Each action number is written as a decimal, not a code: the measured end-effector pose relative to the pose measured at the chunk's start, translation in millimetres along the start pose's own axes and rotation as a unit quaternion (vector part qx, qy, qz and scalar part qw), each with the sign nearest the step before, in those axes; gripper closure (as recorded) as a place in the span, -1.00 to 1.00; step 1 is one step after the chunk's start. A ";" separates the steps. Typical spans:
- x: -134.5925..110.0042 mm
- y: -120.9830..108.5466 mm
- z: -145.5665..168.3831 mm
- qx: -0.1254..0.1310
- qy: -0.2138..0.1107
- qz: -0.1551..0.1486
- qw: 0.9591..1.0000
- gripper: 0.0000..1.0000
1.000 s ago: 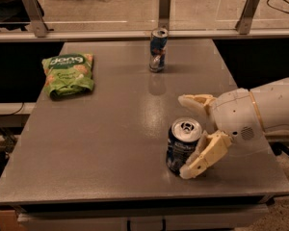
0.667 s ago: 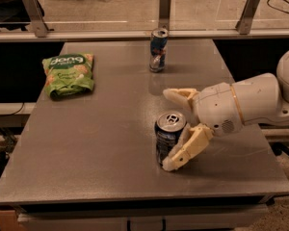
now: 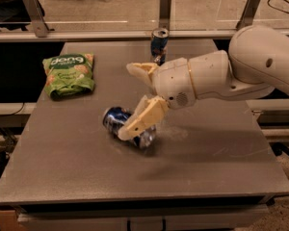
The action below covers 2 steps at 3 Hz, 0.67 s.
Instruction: Knock pepsi can over
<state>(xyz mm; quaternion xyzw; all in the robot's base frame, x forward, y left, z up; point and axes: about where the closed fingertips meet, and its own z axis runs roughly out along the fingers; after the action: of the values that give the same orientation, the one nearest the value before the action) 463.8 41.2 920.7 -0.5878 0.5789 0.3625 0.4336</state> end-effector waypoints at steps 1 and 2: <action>-10.8 -11.9 16.2 0.001 -0.013 -0.005 1.000 -1.00; -4.4 -20.9 1.7 0.017 0.000 -0.011 1.000 -1.00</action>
Offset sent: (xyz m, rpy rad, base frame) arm 0.0346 -0.0287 0.0010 -0.0344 -0.0525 -0.0731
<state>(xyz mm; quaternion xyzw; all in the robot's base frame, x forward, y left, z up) 484.5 43.4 926.1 -0.5869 0.5786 0.3477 0.4471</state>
